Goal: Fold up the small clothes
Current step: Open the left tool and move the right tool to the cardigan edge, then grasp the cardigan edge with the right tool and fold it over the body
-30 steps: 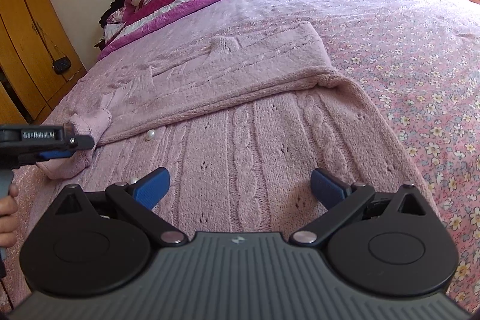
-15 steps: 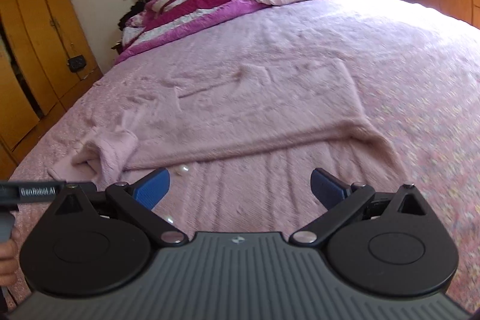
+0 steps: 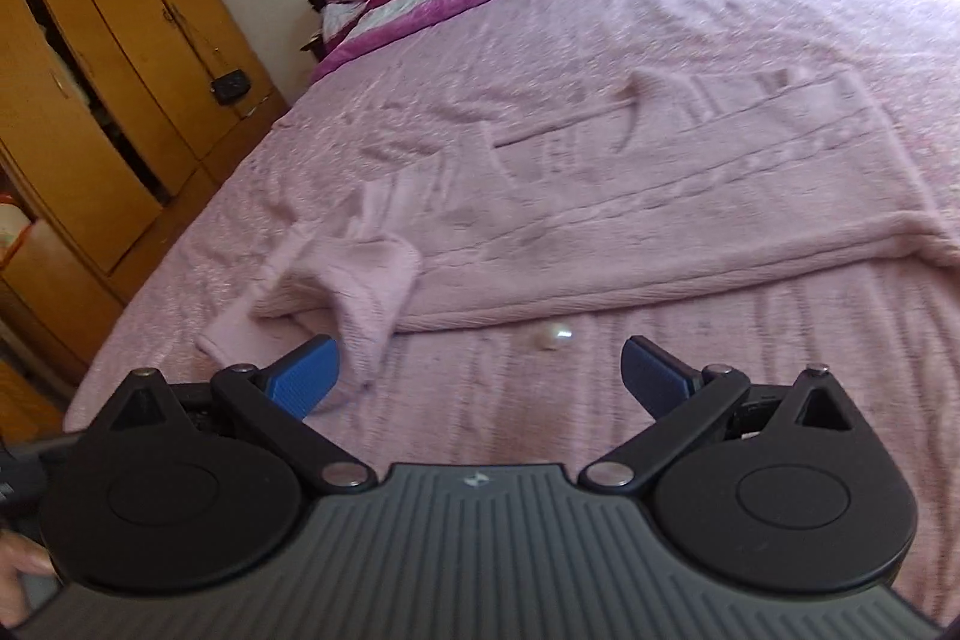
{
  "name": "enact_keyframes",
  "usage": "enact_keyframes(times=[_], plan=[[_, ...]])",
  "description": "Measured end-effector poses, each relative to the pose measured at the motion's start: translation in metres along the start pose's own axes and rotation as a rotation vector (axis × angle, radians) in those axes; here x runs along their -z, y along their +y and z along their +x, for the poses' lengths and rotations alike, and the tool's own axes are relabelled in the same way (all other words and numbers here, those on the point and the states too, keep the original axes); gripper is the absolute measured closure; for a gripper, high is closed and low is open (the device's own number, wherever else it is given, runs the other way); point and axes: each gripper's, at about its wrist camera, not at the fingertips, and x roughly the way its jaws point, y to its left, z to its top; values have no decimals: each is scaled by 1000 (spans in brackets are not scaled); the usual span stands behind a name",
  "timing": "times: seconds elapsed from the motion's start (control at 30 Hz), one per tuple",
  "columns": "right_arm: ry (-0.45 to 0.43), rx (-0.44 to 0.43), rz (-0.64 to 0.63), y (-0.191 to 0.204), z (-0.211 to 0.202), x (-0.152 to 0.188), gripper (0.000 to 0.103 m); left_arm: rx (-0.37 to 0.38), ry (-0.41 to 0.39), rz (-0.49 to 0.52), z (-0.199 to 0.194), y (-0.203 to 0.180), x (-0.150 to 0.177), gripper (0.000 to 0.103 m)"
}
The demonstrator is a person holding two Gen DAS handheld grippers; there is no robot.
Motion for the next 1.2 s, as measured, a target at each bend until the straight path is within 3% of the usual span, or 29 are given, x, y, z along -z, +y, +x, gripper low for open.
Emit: enact_keyframes(times=[0.13,0.57,0.77,0.9,1.0,1.2], plan=[[30,-51,24,14,14,-11,0,-37,-9,-17,2,9,1,40],[175,-146,139,40,76,-29,4,-32,2,-47,14,22,4,40],[264,-165,180,43,106,-35,34,-28,-18,-53,21,23,-2,40],[302,-131,94,52,115,-42,84,-23,-26,-53,25,24,-5,40],[267,-127,-10,65,109,-53,89,-11,-37,-53,30,23,-9,40],[113,-122,-207,103,83,-93,90,-27,-48,-31,42,16,-18,40]])
